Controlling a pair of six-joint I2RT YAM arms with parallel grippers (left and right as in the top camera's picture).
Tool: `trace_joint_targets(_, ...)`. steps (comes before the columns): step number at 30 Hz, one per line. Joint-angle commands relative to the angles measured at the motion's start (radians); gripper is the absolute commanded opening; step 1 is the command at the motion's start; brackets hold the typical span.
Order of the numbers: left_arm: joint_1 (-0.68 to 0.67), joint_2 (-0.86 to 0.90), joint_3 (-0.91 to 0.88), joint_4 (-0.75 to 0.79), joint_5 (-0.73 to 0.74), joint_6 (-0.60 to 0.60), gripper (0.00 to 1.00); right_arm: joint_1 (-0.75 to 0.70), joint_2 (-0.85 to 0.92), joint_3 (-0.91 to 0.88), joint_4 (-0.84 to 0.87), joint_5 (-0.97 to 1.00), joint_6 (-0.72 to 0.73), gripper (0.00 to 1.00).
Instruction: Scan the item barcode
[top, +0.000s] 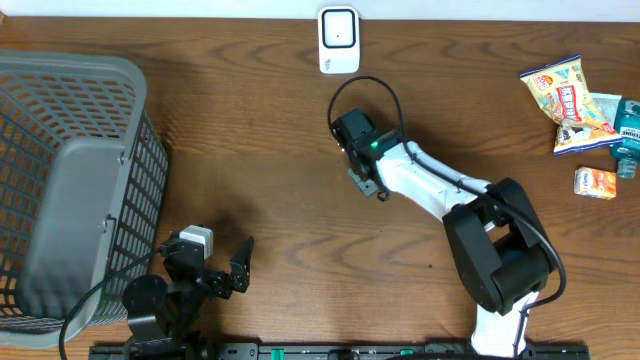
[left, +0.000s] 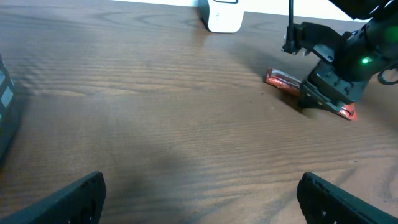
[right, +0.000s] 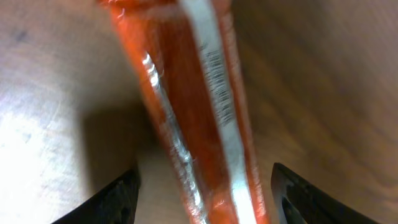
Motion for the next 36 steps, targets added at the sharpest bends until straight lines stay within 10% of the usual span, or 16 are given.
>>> trace_joint_targets(1,-0.004,-0.005,0.003,0.004,-0.002,0.006,0.98,-0.005,0.061,-0.069,0.039,0.067,0.037,0.67)
trace_joint_targets(7,-0.004,-0.005,0.003,0.004,-0.002,0.006,0.98,-0.028,0.181,-0.070,-0.028,-0.019,-0.070,0.61)
trace_joint_targets(10,-0.004,-0.005,0.003,0.004,-0.002,0.006,0.98,-0.027,0.234,-0.070,-0.089,-0.139,-0.095,0.31)
trace_joint_targets(17,-0.004,-0.005,0.003,0.004,-0.002,0.006,0.98,-0.042,0.284,-0.062,-0.144,-0.311,-0.093,0.01)
trace_joint_targets(28,-0.004,-0.005,0.003,0.004,-0.002,0.006,0.98,-0.174,0.082,0.280,-0.423,-0.827,-0.304,0.01)
trace_joint_targets(36,-0.004,-0.005,0.003,0.004,-0.002,0.006,0.98,-0.204,-0.052,0.291,-0.423,-0.740,-0.430,0.01)
